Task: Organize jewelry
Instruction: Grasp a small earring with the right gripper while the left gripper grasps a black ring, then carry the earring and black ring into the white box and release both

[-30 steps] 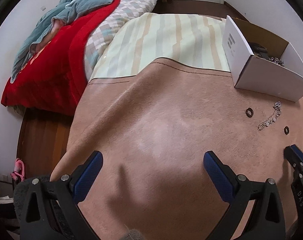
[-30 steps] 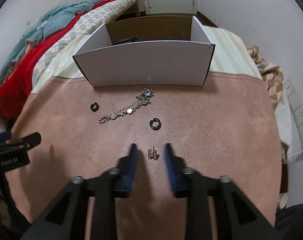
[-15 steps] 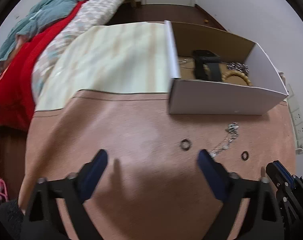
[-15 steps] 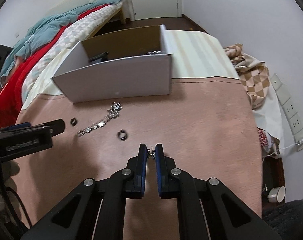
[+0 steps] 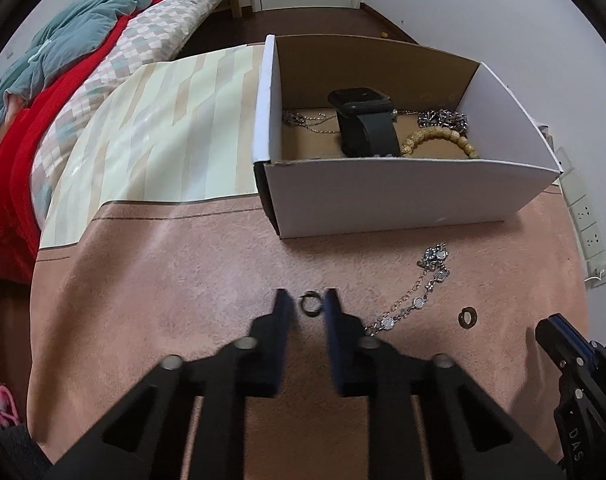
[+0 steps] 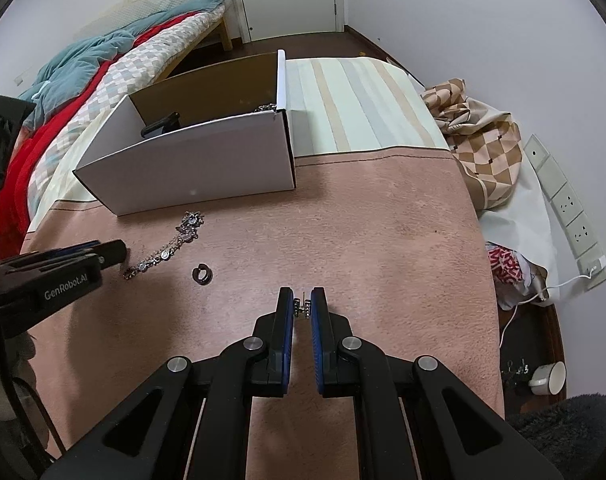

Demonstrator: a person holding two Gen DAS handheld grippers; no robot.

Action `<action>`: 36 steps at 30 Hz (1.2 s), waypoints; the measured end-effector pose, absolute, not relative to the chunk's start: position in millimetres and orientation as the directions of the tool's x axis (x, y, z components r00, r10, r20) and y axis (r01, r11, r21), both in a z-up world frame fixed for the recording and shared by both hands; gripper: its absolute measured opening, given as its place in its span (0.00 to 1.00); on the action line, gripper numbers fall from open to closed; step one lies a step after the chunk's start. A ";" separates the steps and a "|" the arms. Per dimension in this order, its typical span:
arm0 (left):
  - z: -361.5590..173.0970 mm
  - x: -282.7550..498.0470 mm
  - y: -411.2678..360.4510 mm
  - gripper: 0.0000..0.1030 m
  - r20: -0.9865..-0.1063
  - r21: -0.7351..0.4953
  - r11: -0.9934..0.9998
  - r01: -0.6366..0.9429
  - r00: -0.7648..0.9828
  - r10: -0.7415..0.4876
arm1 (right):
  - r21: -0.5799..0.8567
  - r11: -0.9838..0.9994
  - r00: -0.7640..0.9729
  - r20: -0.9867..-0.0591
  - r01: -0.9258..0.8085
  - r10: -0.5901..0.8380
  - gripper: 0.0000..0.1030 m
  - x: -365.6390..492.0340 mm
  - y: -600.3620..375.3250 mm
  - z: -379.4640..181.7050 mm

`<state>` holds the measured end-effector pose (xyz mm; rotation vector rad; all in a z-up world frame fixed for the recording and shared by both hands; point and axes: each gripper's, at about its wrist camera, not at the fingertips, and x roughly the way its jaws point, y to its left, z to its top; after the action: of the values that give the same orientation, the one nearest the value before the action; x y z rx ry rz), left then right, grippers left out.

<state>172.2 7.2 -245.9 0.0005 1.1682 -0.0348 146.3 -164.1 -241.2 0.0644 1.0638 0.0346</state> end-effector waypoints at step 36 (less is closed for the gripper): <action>-166.0 274.6 51.4 0.14 -0.896 -0.247 0.969 -0.026 0.388 -0.218 | 0.288 0.950 0.405 -0.859 -0.119 0.312 0.16 296.2 -147.1 -185.7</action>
<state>274.6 51.4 -166.0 -0.2361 1.1693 -0.1236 296.2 -147.1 -185.7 0.1926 1.1227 0.2739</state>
